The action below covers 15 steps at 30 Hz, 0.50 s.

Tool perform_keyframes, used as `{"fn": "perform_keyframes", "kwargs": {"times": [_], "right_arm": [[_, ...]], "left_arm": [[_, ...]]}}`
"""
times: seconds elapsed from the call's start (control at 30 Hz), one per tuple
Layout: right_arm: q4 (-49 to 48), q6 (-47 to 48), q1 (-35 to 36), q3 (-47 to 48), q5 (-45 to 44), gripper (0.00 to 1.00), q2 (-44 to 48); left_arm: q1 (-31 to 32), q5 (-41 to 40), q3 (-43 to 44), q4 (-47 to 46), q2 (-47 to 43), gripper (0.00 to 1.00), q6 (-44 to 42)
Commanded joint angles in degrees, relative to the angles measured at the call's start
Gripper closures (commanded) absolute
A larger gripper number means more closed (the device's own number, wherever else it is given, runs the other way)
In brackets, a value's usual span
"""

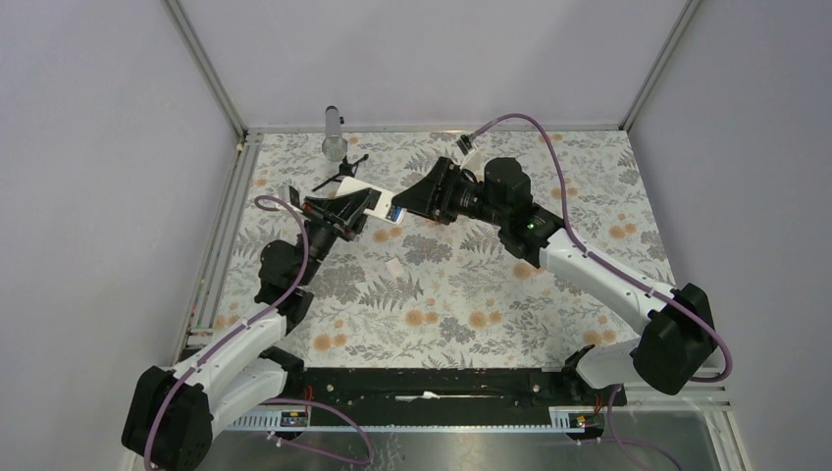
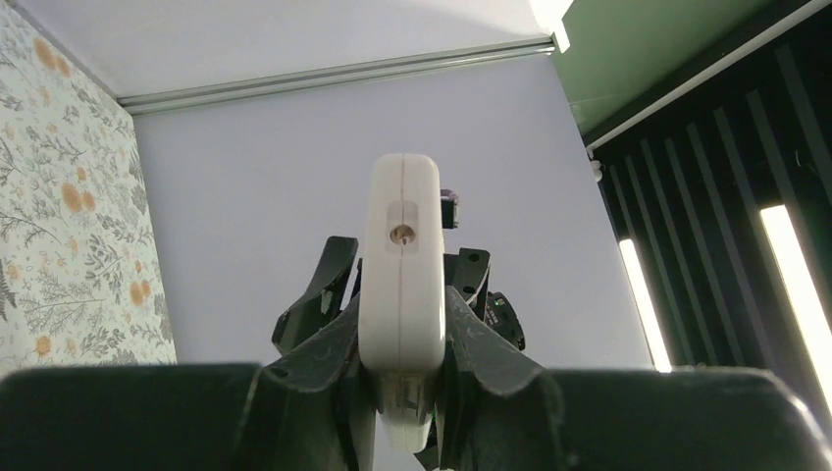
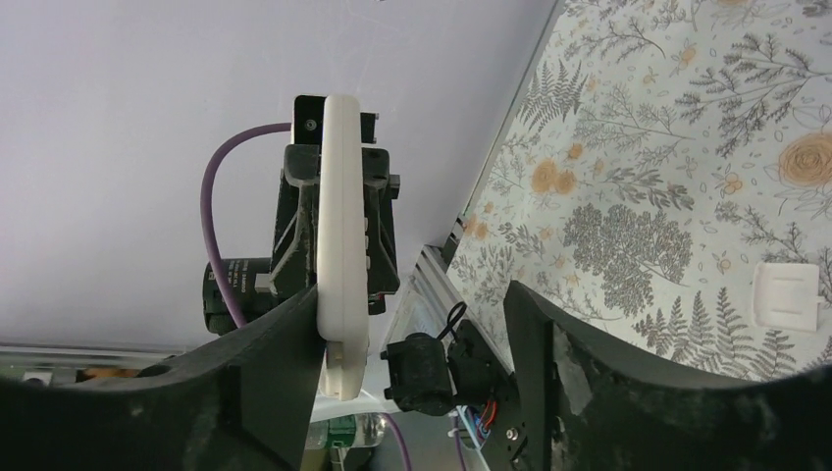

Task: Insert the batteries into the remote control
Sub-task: Load the battery into the remote control.

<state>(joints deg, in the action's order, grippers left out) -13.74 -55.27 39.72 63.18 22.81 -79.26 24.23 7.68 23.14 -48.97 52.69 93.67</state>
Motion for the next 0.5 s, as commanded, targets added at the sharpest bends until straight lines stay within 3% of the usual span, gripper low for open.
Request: {"fn": "perform_keyframes", "kwargs": {"times": [0.0, 0.23, 0.47], "right_arm": [[8.89, -0.83, -1.18, 3.17, -1.23, 0.24, -0.05], [2.59, -5.50, -1.73, 5.66, 5.33, 0.04, -0.70], [-7.09, -6.00, -1.68, 4.65, 11.03, 0.01, 0.47]], "left_arm": [[-0.41, -2.98, 4.73, -7.05, -3.84, 1.00, 2.96], [-0.50, -1.34, 3.63, -1.81, -4.97, 1.00, -0.01], [-0.50, -0.48, 3.82, 2.48, -5.89, 1.00, -3.80]]}}
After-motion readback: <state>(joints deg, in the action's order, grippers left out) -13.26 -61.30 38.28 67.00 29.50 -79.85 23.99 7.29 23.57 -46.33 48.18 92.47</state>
